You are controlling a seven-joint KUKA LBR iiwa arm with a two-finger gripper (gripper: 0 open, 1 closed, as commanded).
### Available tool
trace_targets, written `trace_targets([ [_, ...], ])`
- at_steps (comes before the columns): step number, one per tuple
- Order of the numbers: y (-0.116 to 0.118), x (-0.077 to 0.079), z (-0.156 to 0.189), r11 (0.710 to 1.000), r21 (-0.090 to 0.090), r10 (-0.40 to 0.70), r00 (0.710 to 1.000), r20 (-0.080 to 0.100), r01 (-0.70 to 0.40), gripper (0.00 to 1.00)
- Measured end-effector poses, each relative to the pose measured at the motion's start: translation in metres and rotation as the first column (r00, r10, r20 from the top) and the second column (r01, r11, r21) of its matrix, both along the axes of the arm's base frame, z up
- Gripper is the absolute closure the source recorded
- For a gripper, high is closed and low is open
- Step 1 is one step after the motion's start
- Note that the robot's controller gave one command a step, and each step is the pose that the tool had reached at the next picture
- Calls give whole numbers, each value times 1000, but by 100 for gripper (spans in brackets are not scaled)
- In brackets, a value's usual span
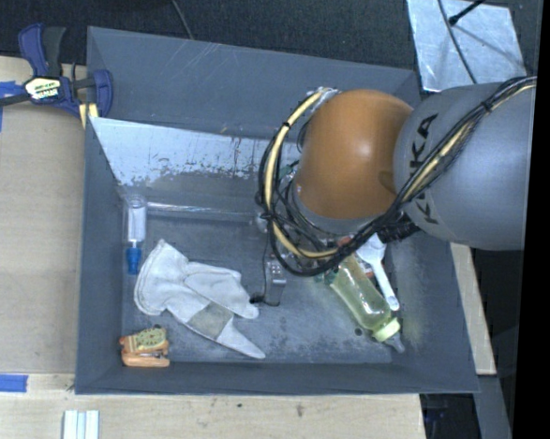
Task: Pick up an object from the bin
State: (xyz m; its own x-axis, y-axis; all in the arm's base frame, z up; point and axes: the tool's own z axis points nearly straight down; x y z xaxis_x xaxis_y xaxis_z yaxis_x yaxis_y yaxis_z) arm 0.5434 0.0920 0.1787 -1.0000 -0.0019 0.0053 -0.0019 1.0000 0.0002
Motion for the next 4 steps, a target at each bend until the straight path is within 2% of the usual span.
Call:
trace_targets([
  [1,0,2,5,1000,1,-2,1000,8,2,0],
  [2,11,2,-33,998,0,62,998,15,-62,0],
  [3,30,-9,-76,994,0,108,994,7,-108,0],
  [4,25,-5,-103,1000,2,-16,1000,12,16,100],
])
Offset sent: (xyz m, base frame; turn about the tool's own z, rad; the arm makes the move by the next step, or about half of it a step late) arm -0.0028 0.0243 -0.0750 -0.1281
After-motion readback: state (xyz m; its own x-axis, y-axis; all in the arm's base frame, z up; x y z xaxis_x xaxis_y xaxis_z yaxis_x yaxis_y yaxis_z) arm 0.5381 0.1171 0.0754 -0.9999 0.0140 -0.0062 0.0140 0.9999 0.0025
